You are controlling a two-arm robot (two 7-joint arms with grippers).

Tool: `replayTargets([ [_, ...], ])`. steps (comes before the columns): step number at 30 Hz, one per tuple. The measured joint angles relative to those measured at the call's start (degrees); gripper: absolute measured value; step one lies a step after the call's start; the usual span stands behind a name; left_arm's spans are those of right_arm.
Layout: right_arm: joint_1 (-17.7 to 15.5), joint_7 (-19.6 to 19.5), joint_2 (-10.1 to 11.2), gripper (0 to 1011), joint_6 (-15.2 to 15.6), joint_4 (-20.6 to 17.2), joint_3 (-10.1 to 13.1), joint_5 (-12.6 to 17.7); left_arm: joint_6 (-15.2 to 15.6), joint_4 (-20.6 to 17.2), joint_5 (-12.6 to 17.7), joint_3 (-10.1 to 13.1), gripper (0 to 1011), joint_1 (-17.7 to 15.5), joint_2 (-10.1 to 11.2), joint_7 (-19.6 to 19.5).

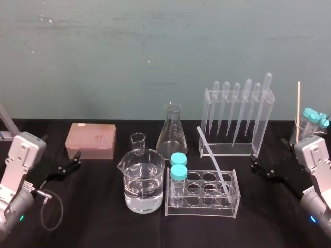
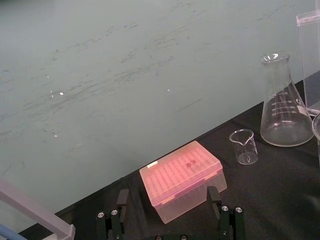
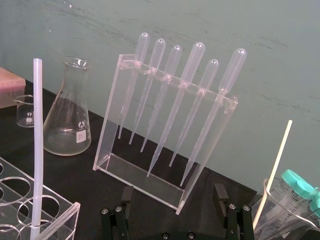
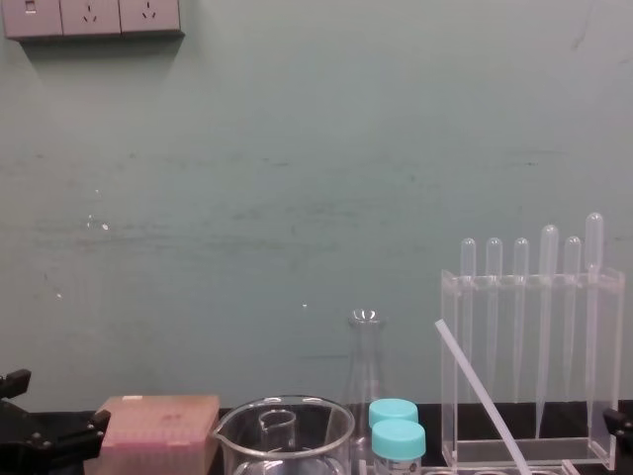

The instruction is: Pick up the stirring rod with one hand, then place it down.

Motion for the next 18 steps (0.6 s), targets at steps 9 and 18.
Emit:
replayTargets([
  [9,0.0,0.0,0.0,1004,0.0,0.0,0.0,0.0,0.0,0.0,0.0,0.0,1000,0.0,0.0,0.0],
  [18,0.0,0.0,0.0,1004,0.0,0.0,0.0,0.0,0.0,0.0,0.0,0.0,1000,0.0,0.0,0.0],
])
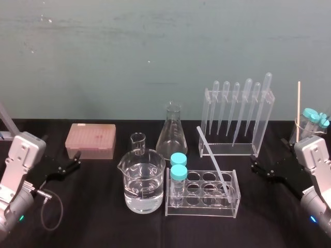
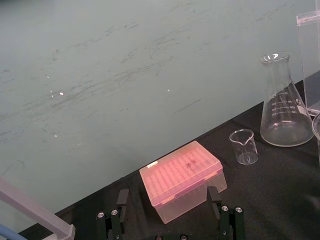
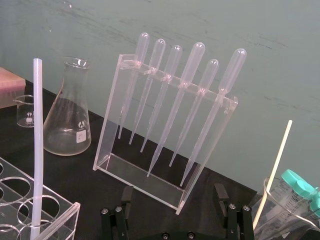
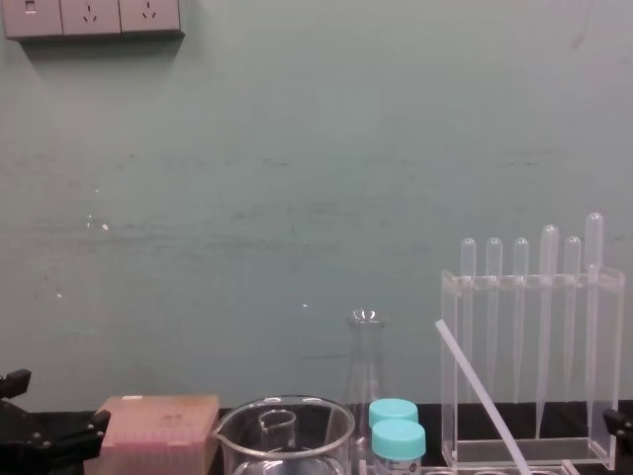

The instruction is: Pick up the stirring rod with one hand, then place it down.

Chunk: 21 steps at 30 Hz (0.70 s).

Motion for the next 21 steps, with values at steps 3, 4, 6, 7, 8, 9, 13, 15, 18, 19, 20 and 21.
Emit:
replayTargets([
  [3,0.0,0.0,0.0,1004,0.0,0.0,0.0,0.0,0.0,0.0,0.0,0.0,1000,0.0,0.0,0.0],
  [4,0.0,0.0,0.0,1004,0.0,0.0,0.0,0.0,0.0,0.0,0.0,0.0,1000,0.0,0.0,0.0],
  [6,0.0,0.0,0.0,1004,0.0,0.0,0.0,0.0,0.0,0.0,0.0,0.0,1000,0.0,0.0,0.0],
  [7,0.0,0.0,0.0,1004,0.0,0.0,0.0,0.0,0.0,0.0,0.0,0.0,1000,0.0,0.0,0.0],
  [8,0.0,0.0,0.0,1004,0.0,0.0,0.0,0.0,0.0,0.0,0.0,0.0,1000,0.0,0.0,0.0],
  [9,0.0,0.0,0.0,1004,0.0,0.0,0.0,0.0,0.0,0.0,0.0,0.0,1000,0.0,0.0,0.0],
  [13,0.0,0.0,0.0,1004,0.0,0.0,0.0,0.0,0.0,0.0,0.0,0.0,1000,0.0,0.0,0.0],
  [15,0.0,0.0,0.0,1004,0.0,0.0,0.0,0.0,0.0,0.0,0.0,0.0,1000,0.0,0.0,0.0],
  [18,0.0,0.0,0.0,1004,0.0,0.0,0.0,0.0,0.0,0.0,0.0,0.0,1000,0.0,0.0,0.0],
  [19,0.0,0.0,0.0,1004,0.0,0.0,0.0,0.0,0.0,0.0,0.0,0.0,1000,0.0,0.0,0.0],
  [20,0.0,0.0,0.0,1004,0.0,0.0,0.0,0.0,0.0,0.0,0.0,0.0,1000,0.0,0.0,0.0],
  [21,0.0,0.0,0.0,1004,0.0,0.0,0.0,0.0,0.0,0.0,0.0,0.0,1000,0.0,0.0,0.0],
])
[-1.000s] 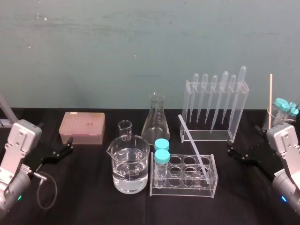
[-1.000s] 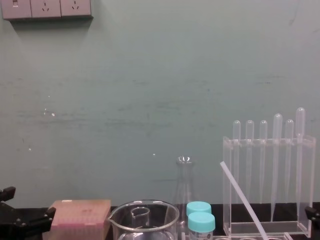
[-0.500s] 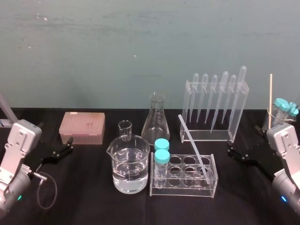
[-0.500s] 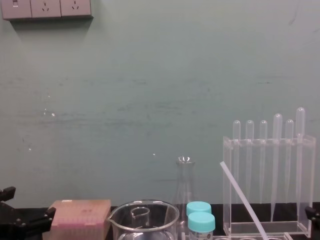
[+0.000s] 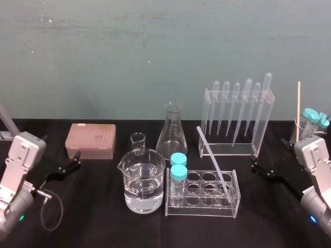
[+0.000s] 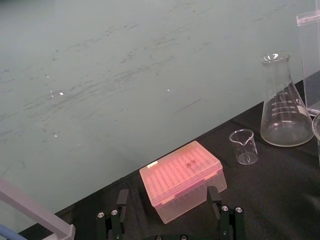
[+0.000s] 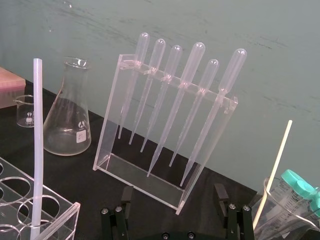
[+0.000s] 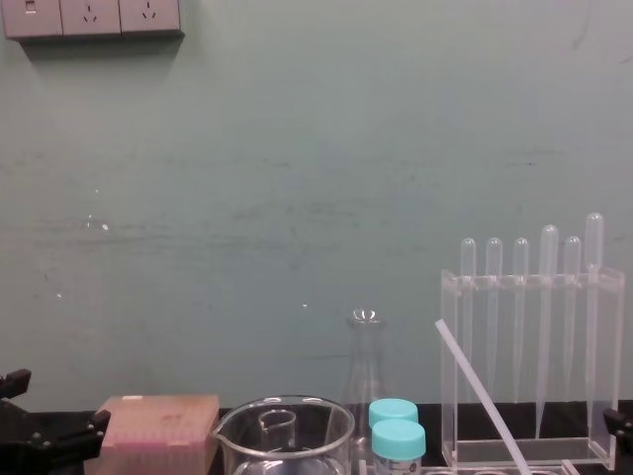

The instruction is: Pick up the stirring rod with one hand, then place it down.

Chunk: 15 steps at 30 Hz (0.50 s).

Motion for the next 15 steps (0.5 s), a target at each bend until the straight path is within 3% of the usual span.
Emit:
replayTargets([
  [15,0.0,0.0,0.0,1004,0.0,0.0,0.0,0.0,0.0,0.0,0.0,0.0,1000,0.0,0.0,0.0],
])
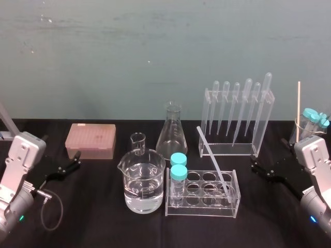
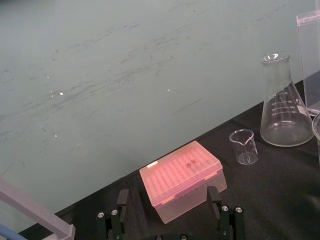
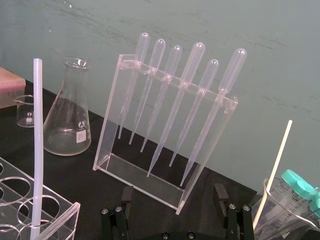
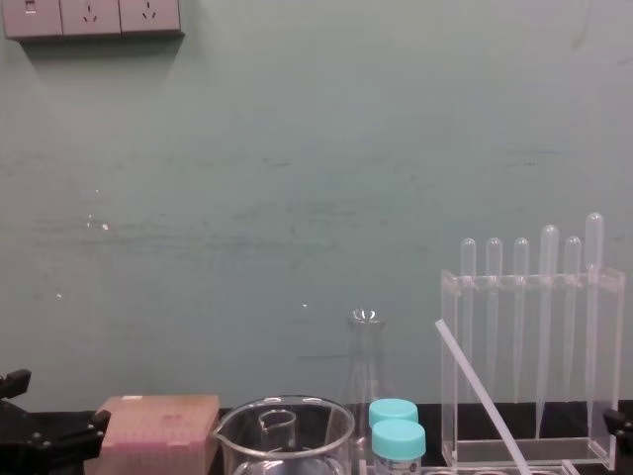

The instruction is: Pick up the stirring rod with one hand, then place it down.

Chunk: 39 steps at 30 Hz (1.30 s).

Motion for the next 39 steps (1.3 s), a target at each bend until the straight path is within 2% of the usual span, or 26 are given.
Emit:
replayTargets([
  [3,0.0,0.0,0.0,1004,0.0,0.0,0.0,-0.1,0.0,0.0,0.0,0.0,1000,0.0,0.0,0.0],
  [6,-0.2,-1.7,-0.6,1004,-2.8,0.2,1.0,-1.8,0.0,0.0,0.0,0.0,1000,0.0,0.0,0.0],
  [12,1.8,-4.8,-3.3,1004,-13.2,1.7,2.8,-5.6,0.0,0.0,0.0,0.0,1000,0.0,0.0,0.0],
  [13,3.1,-4.6,-4.1,1004,-15.7,2.3,2.7,-6.3,0.0,0.0,0.0,0.0,1000,0.0,0.0,0.0],
  [16,5.5,-2.6,-5.4,1004,-19.1,3.6,1.9,-7.1,0.0,0.0,0.0,0.0,1000,0.0,0.0,0.0],
  [18,6.8,-1.1,-6.0,1004,-20.6,4.2,1.3,-7.3,0.0,0.0,0.0,0.0,1000,0.0,0.0,0.0],
  [21,9.2,3.4,-7.2,1004,-23.1,5.5,-0.3,-6.9,0.0,0.0,0.0,0.0,1000,0.0,0.0,0.0],
  [24,10.1,6.3,-7.8,1004,-23.0,6.1,-1.1,-5.4,0.0,0.0,0.0,0.0,1000,0.0,0.0,0.0],
  [25,10.5,8.6,-8.2,1004,-22.1,6.4,-1.6,-3.9,0.0,0.0,0.0,0.0,1000,0.0,0.0,0.0],
  [28,10.9,11.7,-8.6,1004,-19.6,6.7,-2.1,-1.4,0.0,0.0,0.0,0.0,1000,0.0,0.0,0.0],
  [31,11.4,15.5,-9.0,1004,-15.2,7.0,-2.6,1.7,0.0,0.0,0.0,0.0,1000,0.0,0.0,0.0],
  [32,11.6,17.3,-9.2,1004,-12.9,7.1,-2.7,3.1,0.0,0.0,0.0,0.0,1000,0.0,0.0,0.0],
  [39,12.8,24.3,-9.8,1004,-4.5,8.6,-3.2,7.9,0.0,0.0,0.0,0.0,1000,0.0,0.0,0.0],
])
